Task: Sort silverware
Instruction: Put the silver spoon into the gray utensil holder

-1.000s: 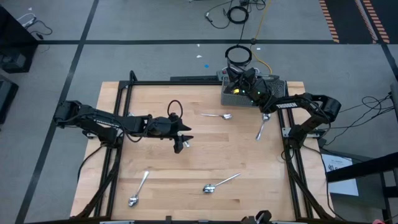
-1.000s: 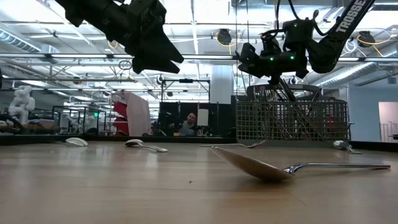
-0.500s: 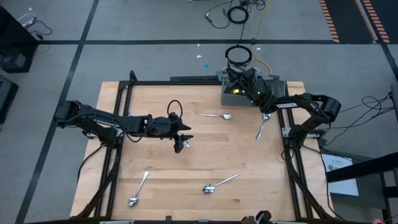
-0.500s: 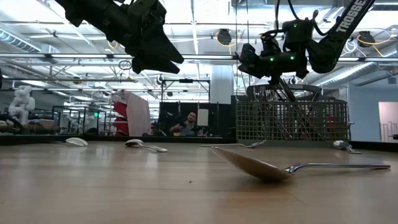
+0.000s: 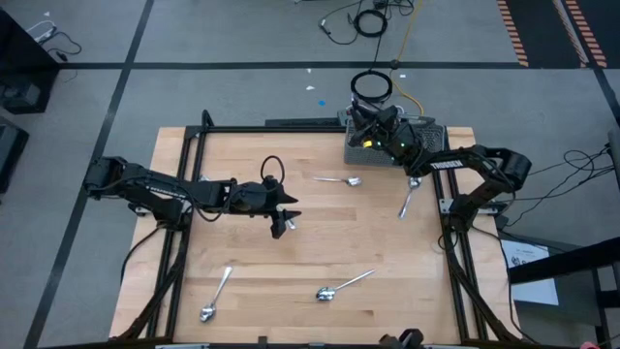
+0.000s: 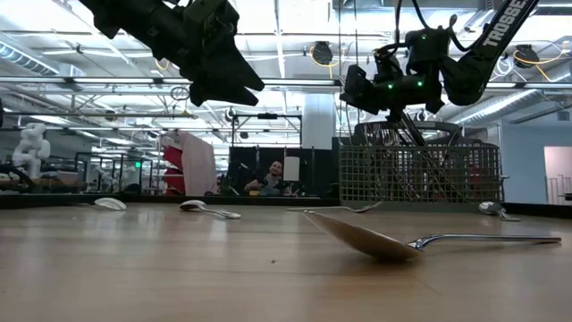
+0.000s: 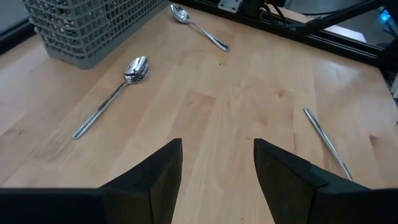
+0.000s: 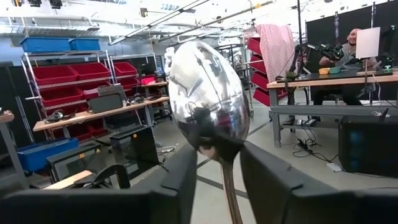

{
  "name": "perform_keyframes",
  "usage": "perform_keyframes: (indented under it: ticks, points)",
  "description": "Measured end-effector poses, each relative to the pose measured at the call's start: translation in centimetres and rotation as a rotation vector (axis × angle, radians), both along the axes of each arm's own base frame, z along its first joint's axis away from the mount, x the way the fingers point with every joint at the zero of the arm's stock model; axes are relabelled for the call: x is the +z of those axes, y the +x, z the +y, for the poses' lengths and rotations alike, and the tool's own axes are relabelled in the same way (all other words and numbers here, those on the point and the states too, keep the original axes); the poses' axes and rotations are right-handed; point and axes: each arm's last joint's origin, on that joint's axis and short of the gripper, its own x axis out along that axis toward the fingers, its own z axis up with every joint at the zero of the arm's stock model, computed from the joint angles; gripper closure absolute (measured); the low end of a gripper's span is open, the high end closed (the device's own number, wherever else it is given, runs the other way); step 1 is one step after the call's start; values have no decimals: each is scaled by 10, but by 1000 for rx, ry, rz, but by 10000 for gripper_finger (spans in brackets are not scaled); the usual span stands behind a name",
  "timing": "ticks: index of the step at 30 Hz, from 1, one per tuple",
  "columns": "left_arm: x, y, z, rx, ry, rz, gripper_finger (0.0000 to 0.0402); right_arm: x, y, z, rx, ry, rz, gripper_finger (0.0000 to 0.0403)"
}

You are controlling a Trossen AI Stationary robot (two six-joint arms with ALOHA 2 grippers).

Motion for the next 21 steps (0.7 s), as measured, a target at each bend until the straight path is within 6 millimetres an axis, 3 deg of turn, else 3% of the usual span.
perform_keyframes:
  ticks: [9, 21]
  points:
    - [0, 0, 0, -1, -22, 4, 197, 12, -4, 5, 8, -2, -17, 228]
    - [-1, 0, -1, -7, -25, 6, 197, 41, -22, 41, 81, 68, 136, 222]
